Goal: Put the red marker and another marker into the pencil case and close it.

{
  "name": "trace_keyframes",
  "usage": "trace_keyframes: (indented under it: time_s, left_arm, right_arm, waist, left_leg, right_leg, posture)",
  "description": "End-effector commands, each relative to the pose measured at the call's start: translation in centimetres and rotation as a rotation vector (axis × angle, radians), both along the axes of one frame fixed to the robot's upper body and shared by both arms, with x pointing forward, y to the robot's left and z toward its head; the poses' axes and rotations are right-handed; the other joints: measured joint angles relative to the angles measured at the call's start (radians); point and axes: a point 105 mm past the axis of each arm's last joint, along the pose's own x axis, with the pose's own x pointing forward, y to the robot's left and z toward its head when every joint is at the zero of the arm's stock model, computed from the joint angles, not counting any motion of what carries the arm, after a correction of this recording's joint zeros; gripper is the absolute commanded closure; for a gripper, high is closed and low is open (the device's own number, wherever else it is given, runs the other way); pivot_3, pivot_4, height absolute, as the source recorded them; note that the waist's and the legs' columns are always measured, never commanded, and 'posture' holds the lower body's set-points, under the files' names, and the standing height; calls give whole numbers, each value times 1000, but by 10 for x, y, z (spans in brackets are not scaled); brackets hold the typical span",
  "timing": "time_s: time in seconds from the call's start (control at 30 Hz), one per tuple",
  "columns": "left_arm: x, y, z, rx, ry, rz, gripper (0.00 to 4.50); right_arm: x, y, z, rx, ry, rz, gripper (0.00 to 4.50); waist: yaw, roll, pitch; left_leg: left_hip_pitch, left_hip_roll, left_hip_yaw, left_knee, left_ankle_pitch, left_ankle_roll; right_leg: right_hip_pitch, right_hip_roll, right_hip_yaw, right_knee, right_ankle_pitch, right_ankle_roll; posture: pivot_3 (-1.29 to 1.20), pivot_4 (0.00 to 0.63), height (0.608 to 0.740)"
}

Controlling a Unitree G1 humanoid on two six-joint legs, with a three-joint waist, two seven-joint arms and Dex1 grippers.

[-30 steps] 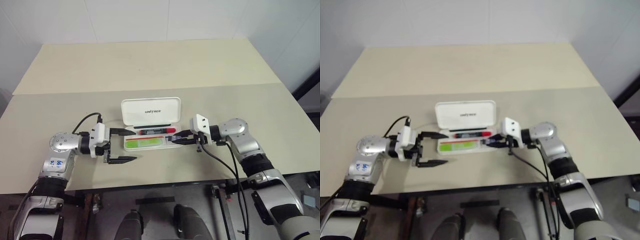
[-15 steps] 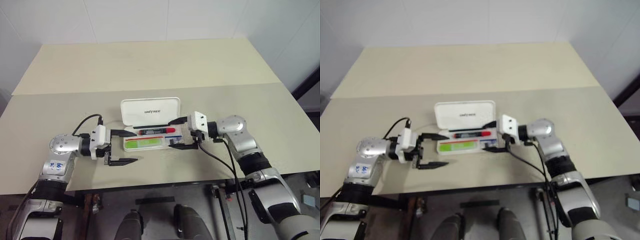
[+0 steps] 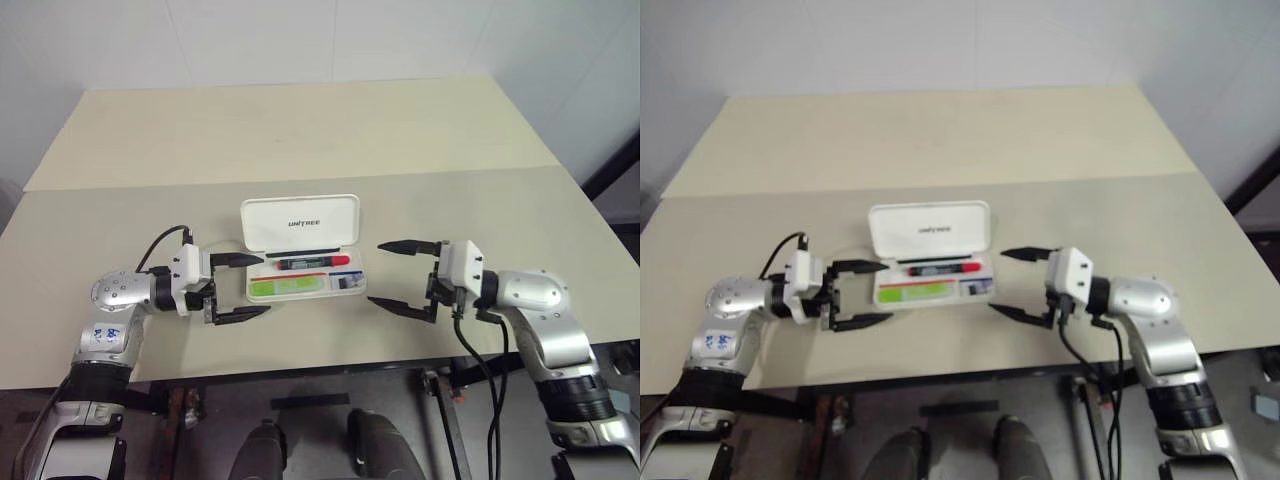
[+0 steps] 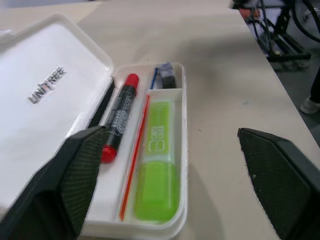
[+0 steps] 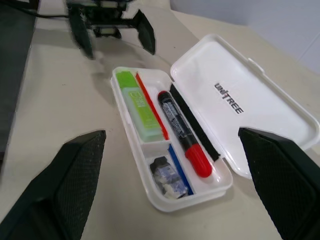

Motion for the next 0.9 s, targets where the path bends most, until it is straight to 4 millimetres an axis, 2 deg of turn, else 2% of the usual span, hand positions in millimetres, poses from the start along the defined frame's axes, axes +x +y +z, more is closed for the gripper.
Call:
trace_keyframes:
  time_s: [0.03, 0.33, 0.4, 0.5, 0.7, 0.77, 0.9]
  left_arm:
    - [4, 9, 14, -39, -36, 27, 1288]
    - [3, 11, 15, -51, -53, 53, 4411]
    - [3, 13, 12, -53, -52, 77, 4462]
    - [6, 24, 1, -96, -42, 204, 4462]
    - [20, 41, -4, -324, 45, 477, 4462]
    - [28, 46, -10, -330, 66, 573, 4462]
    - [39, 44, -16, -296, 89, 644, 4462]
  right_arm:
    - [-3, -7, 15, 1, -58, -17, 0]
    - [9, -13, 15, -35, -77, -37, 0]
    - [12, -15, 15, -34, -75, -39, 0]
    - [15, -16, 13, -47, -66, -22, 0]
    - [19, -29, 3, -57, -47, -35, 0]
    - [19, -33, -1, -52, -43, -45, 0]
    - [18, -36, -6, -46, -44, -51, 0]
  waist:
    - [-2, 0, 0]
    - [0, 0, 0]
    - [0, 0, 0]
    - [-3, 0, 0]
    - [3, 0, 0]
    - [4, -1, 0]
    - [3, -1, 0]
  left_leg:
    - [0, 0, 0, 0, 0, 0]
    - [1, -1, 1, 0, 0, 0]
    - [0, 0, 1, 0, 0, 0]
    - [1, 0, 1, 0, 0, 0]
    - [1, 0, 1, 0, 0, 0]
    - [1, -1, 0, 1, 0, 0]
    - [1, -1, 1, 2, 0, 0]
  right_leg:
    - [0, 0, 0, 0, 0, 0]
    - [1, -1, 1, -1, 0, 0]
    - [1, -1, 1, -1, 0, 0]
    - [1, -1, 1, -1, 0, 0]
    - [1, -1, 1, 0, 0, 1]
    - [2, -1, 1, 0, 1, 1]
    - [2, -1, 2, 0, 1, 2]
  posture:
    - [0, 150, 740]
    - [0, 150, 740]
    - [0, 150, 740]
    - [0, 150, 740]
    - [0, 150, 740]
    - [0, 150, 740]
    - [0, 150, 740]
